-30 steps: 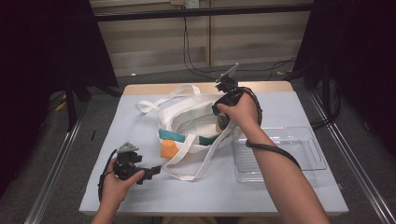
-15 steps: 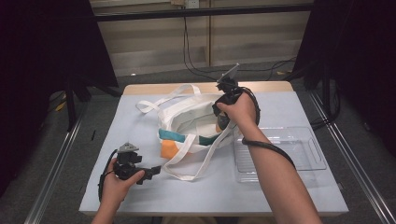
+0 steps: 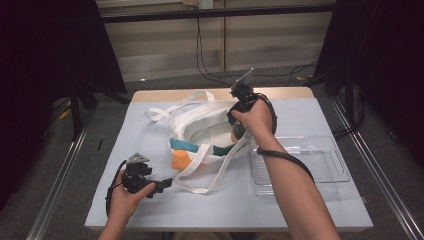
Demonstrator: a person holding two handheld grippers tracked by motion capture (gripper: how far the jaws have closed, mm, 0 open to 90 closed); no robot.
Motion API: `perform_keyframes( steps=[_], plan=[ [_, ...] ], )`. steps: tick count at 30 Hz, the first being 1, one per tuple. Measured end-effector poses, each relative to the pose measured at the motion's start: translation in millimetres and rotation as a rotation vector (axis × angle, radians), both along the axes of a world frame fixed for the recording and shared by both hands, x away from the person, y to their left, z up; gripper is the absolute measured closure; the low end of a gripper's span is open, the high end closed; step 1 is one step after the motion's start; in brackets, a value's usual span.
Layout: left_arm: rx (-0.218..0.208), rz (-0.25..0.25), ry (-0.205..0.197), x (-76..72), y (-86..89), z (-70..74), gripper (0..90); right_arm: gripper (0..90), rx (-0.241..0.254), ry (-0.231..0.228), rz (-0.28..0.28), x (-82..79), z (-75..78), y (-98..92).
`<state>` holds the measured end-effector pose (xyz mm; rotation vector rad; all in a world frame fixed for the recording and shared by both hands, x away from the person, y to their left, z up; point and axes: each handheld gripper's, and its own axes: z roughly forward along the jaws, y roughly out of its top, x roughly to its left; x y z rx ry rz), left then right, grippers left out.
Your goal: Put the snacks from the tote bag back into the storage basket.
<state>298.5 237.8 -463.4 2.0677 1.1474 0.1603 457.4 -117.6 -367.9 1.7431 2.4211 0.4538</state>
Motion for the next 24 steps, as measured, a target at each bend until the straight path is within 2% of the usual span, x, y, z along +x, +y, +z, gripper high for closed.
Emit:
perform_keyframes(
  steps=[9, 14, 19, 21, 22, 24],
  plan=[
    [0.003, 0.002, 0.000, 0.0, 0.5, 0.1, 3.7, 30.6, -0.016, 0.044, 0.010, 3.2, 2.2, 2.0],
    [0.004, 0.004, -0.008, -0.6, -0.9, 0.9, 3.9, 30.4, -0.009, 0.046, -0.004, 4.2, 1.8, 1.3],
    [0.023, -0.017, 0.005, 0.2, -0.8, 0.0, 3.9, 30.1, -0.002, 0.046, -0.009, 5.3, 1.6, 1.4],
    [0.012, -0.004, 0.005, -0.2, -2.0, -0.5, 4.0, 30.0, -0.002, 0.048, -0.011, 5.5, 1.7, 1.7],
    [0.027, -0.019, 0.006, 0.2, -1.2, -0.4, 4.0, 30.0, -0.002, 0.049, -0.011, 5.7, 1.7, 1.6],
    [0.022, -0.008, 0.006, -0.1, -2.4, -1.2, 4.1, 29.9, -0.001, 0.054, -0.016, 6.3, 1.9, 1.5]
  ],
)
